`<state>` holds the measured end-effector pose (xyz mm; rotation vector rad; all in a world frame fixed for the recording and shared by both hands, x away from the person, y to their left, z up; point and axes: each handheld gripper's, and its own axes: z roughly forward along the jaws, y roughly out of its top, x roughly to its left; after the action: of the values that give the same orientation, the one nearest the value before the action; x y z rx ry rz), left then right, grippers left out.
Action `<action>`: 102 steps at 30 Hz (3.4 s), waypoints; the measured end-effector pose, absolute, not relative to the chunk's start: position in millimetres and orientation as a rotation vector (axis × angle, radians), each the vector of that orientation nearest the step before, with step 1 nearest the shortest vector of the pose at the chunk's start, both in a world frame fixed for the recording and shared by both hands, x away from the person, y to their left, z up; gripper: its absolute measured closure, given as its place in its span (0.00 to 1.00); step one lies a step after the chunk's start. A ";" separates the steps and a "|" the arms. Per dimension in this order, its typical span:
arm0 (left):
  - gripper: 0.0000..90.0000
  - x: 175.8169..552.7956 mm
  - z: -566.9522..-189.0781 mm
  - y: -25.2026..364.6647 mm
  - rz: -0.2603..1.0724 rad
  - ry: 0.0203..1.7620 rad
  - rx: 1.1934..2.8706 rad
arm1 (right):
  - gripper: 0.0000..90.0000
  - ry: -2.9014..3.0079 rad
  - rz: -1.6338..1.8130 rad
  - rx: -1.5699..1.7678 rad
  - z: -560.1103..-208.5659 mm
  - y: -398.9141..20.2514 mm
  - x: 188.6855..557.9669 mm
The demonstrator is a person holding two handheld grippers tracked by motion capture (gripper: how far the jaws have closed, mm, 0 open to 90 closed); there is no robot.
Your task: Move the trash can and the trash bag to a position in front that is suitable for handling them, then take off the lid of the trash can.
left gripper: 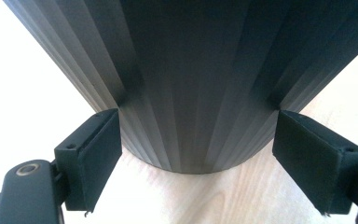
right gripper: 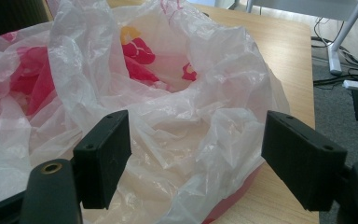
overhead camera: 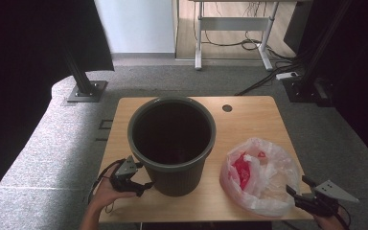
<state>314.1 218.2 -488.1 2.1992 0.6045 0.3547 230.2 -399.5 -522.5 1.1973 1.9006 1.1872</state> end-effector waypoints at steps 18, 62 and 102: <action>0.18 343.5 -486.5 194.0 0.331 0.565 2.185 | 0.26 1.911 1.192 1.180 -521.8 -397.3 231.7; 0.18 355.5 -477.6 159.7 0.356 0.543 2.159 | 0.26 1.924 1.174 1.184 -524.5 -394.1 237.5; 0.16 345.1 -375.5 203.0 0.281 0.478 2.127 | 0.26 1.922 1.187 1.149 -518.7 -390.0 233.8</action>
<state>345.1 203.0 -375.5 2.1266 0.4780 0.2808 233.8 -390.0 -518.7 1.1486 1.9217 1.1865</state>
